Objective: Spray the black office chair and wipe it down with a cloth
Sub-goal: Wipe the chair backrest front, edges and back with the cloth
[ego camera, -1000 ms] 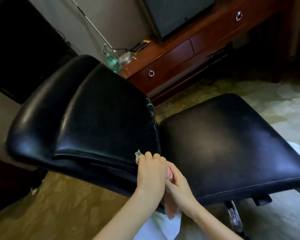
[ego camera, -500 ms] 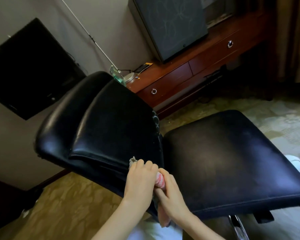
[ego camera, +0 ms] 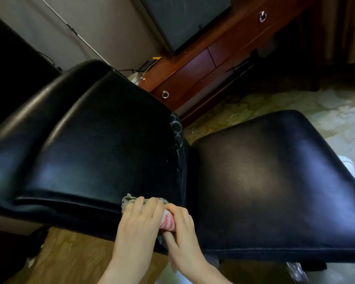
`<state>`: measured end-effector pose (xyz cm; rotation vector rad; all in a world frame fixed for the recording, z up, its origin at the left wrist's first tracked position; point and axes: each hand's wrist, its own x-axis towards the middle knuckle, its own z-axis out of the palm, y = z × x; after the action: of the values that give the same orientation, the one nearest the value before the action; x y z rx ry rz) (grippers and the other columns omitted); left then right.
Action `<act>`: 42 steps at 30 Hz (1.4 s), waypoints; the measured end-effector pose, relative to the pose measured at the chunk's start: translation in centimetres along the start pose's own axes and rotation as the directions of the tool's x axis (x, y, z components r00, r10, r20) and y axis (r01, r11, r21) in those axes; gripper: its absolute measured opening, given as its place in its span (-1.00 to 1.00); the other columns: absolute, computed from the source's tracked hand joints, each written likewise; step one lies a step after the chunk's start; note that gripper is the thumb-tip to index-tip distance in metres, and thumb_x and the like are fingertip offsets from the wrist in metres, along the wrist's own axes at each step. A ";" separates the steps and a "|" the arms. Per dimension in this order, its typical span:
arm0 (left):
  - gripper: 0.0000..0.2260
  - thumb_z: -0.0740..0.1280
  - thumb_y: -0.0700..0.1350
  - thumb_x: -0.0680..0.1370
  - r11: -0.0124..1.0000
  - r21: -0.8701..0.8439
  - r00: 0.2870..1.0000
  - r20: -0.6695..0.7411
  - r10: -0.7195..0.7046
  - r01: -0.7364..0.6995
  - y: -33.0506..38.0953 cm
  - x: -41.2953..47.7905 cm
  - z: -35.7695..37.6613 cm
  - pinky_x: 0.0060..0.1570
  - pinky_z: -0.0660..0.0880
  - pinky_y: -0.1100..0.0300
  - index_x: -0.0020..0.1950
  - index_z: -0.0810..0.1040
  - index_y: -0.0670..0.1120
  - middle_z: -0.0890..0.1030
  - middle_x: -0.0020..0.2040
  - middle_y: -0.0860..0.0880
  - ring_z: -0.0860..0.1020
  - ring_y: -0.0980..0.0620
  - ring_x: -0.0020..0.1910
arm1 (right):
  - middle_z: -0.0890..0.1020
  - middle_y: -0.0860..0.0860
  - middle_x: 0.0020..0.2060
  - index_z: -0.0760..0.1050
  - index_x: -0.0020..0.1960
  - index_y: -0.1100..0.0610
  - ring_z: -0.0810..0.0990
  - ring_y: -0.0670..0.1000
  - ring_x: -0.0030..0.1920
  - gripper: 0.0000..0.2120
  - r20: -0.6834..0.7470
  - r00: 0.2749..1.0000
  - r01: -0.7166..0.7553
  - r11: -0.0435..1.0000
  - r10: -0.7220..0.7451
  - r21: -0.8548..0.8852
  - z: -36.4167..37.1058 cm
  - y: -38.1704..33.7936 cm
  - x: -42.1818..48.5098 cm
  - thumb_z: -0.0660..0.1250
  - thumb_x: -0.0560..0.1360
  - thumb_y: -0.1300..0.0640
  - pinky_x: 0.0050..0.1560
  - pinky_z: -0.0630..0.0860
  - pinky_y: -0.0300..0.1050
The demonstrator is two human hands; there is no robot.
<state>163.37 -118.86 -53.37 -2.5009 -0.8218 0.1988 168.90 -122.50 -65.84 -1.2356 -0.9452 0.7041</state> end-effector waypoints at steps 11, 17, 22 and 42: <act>-0.60 0.60 -0.17 0.10 0.993 0.085 0.954 0.295 0.049 -0.077 0.0 8.7 3.5 -0.29 0.51 0.01 -0.12 0.58 -0.10 0.54 -0.22 -0.04 0.50 -0.07 -0.27 | 0.29 -0.28 0.25 0.17 0.34 -0.31 0.28 -0.19 0.30 -0.55 0.020 0.996 -0.090 0.985 0.087 0.147 0.8 6.4 5.9 0.14 0.50 0.00 0.27 0.20 -0.40; -0.72 0.20 -0.13 0.56 0.925 0.339 0.966 0.240 0.092 -0.172 -0.9 16.8 4.7 0.16 0.33 0.06 0.26 0.29 -0.04 0.38 0.22 -0.03 0.34 -0.08 0.20 | 0.33 -0.11 0.22 0.21 0.34 -0.22 0.30 -0.10 0.22 -0.49 -0.094 0.991 -0.085 0.993 0.092 0.077 0.3 7.8 13.6 0.12 0.45 0.15 0.32 0.26 -0.20; -0.73 0.21 -0.14 0.56 0.899 0.396 0.979 0.152 0.136 -0.186 -1.9 26.0 6.3 0.14 0.34 0.05 0.26 0.33 -0.04 0.42 0.25 -0.04 0.37 -0.09 0.24 | 0.35 0.03 0.23 0.26 0.42 -0.04 0.33 0.06 0.21 -0.42 -0.264 0.958 -0.114 0.993 0.114 0.015 -2.0 9.3 22.8 0.21 0.47 0.33 0.32 0.29 0.04; -0.69 0.35 0.00 0.53 0.902 0.363 0.960 0.230 0.159 -0.236 -4.5 30.9 3.8 0.14 0.44 0.02 0.24 0.48 -0.04 0.51 0.25 -0.06 0.47 -0.11 0.25 | 0.56 0.13 0.11 0.42 0.28 -0.09 0.54 0.12 0.15 -0.47 -0.171 0.985 -0.003 0.998 0.015 0.067 -3.8 10.2 28.7 0.22 0.31 0.11 0.25 0.44 0.09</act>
<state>184.94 -95.92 -53.89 -2.2036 -0.5326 0.6248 185.88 -97.31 -70.00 -1.2214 -0.7691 0.6211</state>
